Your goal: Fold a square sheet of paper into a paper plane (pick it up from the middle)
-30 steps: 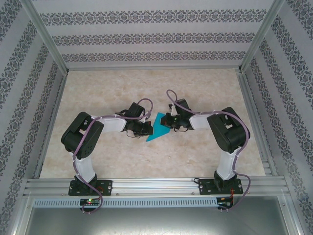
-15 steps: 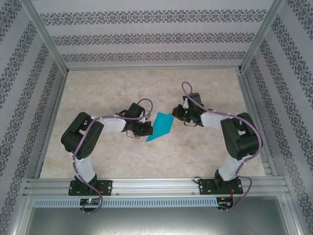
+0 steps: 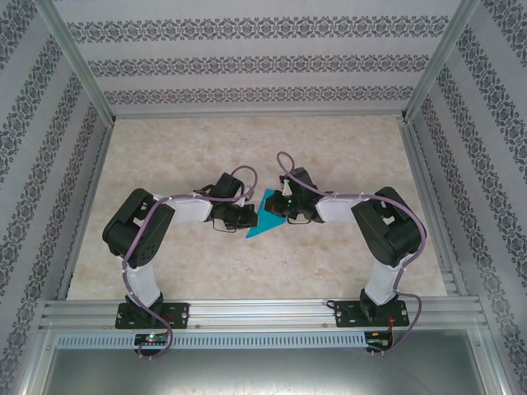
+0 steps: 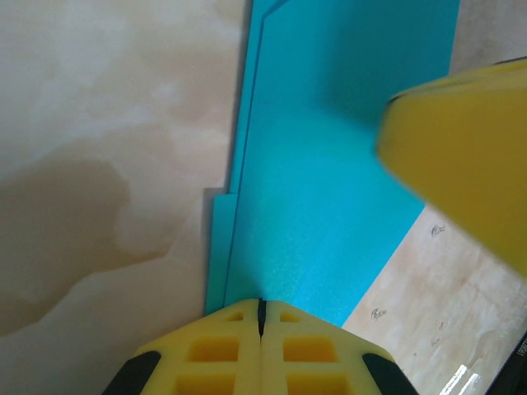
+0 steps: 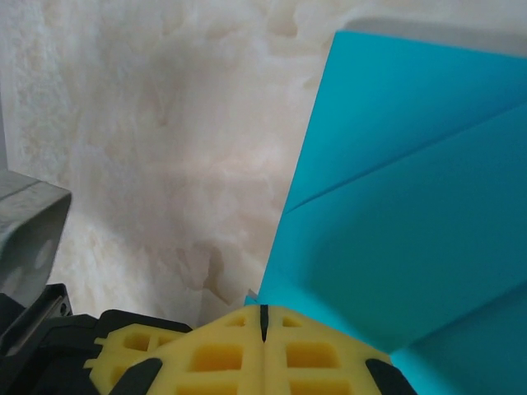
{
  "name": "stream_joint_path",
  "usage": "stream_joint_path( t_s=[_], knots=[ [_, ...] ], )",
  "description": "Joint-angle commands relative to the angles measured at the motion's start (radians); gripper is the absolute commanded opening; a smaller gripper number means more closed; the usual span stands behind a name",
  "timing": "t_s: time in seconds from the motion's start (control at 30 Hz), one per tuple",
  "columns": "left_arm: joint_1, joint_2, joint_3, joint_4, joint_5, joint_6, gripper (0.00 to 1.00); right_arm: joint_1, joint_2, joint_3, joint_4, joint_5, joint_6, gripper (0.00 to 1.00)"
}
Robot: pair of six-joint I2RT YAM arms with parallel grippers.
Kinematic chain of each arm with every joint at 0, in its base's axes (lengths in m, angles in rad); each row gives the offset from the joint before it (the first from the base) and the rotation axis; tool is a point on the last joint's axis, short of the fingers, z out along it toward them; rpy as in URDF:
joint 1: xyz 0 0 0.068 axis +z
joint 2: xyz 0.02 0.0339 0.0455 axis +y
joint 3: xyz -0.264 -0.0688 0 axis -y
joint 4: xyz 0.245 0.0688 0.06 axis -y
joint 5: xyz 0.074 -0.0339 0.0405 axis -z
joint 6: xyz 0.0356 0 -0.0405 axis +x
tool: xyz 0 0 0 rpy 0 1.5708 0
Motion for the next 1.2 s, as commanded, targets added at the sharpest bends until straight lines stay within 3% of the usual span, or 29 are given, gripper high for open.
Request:
stream_joint_path(
  t_s=[0.0,0.23,0.63,0.77,0.9,1.03,1.17],
  knots=[
    [-0.010,0.071,-0.084,-0.234,-0.138,0.024,0.00,0.004,0.042,0.046,-0.022,-0.022,0.005,0.00],
    [-0.010,0.067,-0.097,-0.229,-0.134,0.021,0.00,-0.053,0.060,0.038,-0.058,0.018,-0.053,0.00],
    [-0.011,0.044,-0.124,-0.203,-0.126,0.015,0.00,-0.269,0.070,0.134,-0.166,0.024,-0.160,0.00],
    [-0.010,0.046,-0.119,-0.189,-0.116,0.010,0.00,-0.244,-0.047,0.081,-0.158,0.028,-0.135,0.00],
    [-0.010,0.048,-0.108,-0.187,-0.112,0.008,0.00,-0.166,-0.138,-0.016,-0.062,0.015,-0.009,0.00],
    [-0.011,0.039,-0.102,-0.190,-0.119,0.012,0.00,-0.046,-0.129,-0.029,-0.029,0.033,0.084,0.00],
    [-0.011,0.032,-0.099,-0.189,-0.117,0.009,0.00,0.013,-0.063,-0.007,-0.028,0.030,0.119,0.00]
  ],
)
